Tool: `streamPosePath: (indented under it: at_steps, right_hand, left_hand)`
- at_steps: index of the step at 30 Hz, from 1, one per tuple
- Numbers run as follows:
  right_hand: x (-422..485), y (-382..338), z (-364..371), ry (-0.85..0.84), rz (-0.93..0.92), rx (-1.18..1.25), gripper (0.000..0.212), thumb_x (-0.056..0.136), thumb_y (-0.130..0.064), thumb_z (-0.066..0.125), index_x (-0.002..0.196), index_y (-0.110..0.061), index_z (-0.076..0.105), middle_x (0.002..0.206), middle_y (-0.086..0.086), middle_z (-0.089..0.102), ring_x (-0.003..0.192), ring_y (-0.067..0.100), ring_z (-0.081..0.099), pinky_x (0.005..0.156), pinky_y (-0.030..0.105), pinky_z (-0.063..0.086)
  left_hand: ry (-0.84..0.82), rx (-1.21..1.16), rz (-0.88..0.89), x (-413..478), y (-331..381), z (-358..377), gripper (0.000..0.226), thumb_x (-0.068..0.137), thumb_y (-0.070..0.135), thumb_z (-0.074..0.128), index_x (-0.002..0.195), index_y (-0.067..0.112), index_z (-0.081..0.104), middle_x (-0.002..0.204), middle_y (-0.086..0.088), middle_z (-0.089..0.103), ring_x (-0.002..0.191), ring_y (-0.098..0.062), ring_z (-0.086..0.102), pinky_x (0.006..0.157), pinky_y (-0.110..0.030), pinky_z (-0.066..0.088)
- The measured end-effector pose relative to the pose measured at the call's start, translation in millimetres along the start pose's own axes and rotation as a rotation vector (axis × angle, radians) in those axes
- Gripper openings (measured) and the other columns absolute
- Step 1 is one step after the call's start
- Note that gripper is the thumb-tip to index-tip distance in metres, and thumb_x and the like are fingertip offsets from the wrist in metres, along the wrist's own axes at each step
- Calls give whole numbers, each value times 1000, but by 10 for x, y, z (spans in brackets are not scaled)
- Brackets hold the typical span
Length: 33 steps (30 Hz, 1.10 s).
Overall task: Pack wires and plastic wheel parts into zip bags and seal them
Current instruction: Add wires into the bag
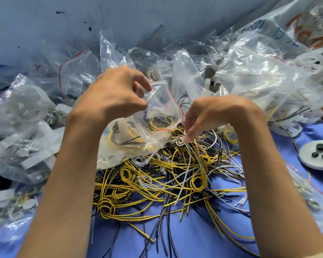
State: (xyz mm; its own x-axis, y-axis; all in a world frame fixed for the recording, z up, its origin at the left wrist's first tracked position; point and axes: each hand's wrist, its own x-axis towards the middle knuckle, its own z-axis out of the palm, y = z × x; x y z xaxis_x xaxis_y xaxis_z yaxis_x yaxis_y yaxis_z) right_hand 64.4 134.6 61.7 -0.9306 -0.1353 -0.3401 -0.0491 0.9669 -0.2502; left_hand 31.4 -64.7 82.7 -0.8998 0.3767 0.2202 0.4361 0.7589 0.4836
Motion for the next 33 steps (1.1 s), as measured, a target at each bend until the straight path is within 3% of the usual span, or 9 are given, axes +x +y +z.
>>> streamPosePath:
  at_steps: [5, 9, 11, 13, 19, 23, 27, 30, 33]
  right_hand:
    - [145, -101, 139, -69, 44, -140, 41, 67, -50, 77, 88, -16, 73, 82, -1, 71, 86, 22, 66, 70, 28, 46]
    - [145, -94, 150, -42, 10, -136, 20, 74, -35, 73, 67, -19, 63, 54, -12, 58, 55, 4, 56, 53, 24, 39]
    - [94, -40, 99, 25, -19, 16, 14, 78, -21, 66, 65, -18, 62, 55, -11, 63, 48, -6, 57, 50, 20, 42]
    - [13, 26, 24, 93, -52, 273, 8, 83, -11, 62, 75, -11, 61, 70, 0, 70, 61, 3, 68, 59, 19, 53]
    - [-108, 103, -165, 543, -213, 241, 7, 87, -29, 64, 82, -24, 63, 60, -10, 47, 51, 1, 39, 49, 20, 28]
    - [-119, 70, -171, 632, -295, 395, 19, 88, -36, 62, 83, -18, 65, 56, -8, 39, 49, 4, 33, 51, 24, 24]
    - [-84, 22, -164, 636, -343, 400, 23, 90, -34, 62, 84, -13, 65, 56, -8, 38, 50, 4, 32, 52, 24, 23]
    - [-87, -12, -161, 578, -364, 391, 17, 91, -31, 61, 81, -17, 64, 54, -8, 38, 51, 4, 32, 52, 23, 23]
    - [-73, -52, -135, 533, -378, 361, 15, 91, -30, 60, 79, -22, 64, 53, -10, 42, 50, 2, 35, 51, 21, 24]
  left_hand:
    - [2, 24, -7, -5, 16, 13, 34, 70, 11, 64, 96, 31, 70, 76, 13, 64, 54, 3, 52, 51, -11, 36]
    - [-8, 35, -6, -7, 17, 14, 34, 71, 11, 63, 98, 32, 70, 77, 13, 65, 61, 1, 53, 54, -15, 36]
    - [-4, 35, -5, -8, 10, 1, 34, 72, 11, 63, 98, 32, 70, 77, 13, 65, 61, 0, 54, 54, -15, 37]
    - [-1, 36, -7, -12, 0, -5, 34, 72, 11, 63, 98, 32, 69, 78, 13, 65, 62, 0, 54, 55, -16, 38]
    - [-1, 61, -1, -2, 20, 10, 37, 74, 9, 58, 100, 32, 68, 84, 13, 66, 66, 1, 53, 56, -16, 37]
    - [-43, 64, 55, -11, 84, 49, 35, 77, 12, 57, 104, 31, 70, 93, 11, 66, 64, 8, 50, 54, -6, 35]
    - [-104, -71, 93, -7, 157, 45, 23, 84, 19, 57, 98, 29, 73, 78, 18, 63, 62, 15, 53, 57, 1, 37]
    - [-153, -209, 72, -1, 181, 26, 24, 94, 24, 51, 89, 14, 73, 82, -8, 65, 72, -15, 54, 68, -23, 43]
    - [-150, -279, 65, -12, 175, 22, 40, 93, 41, 51, 89, 7, 73, 78, -22, 58, 70, -16, 48, 63, -24, 40]
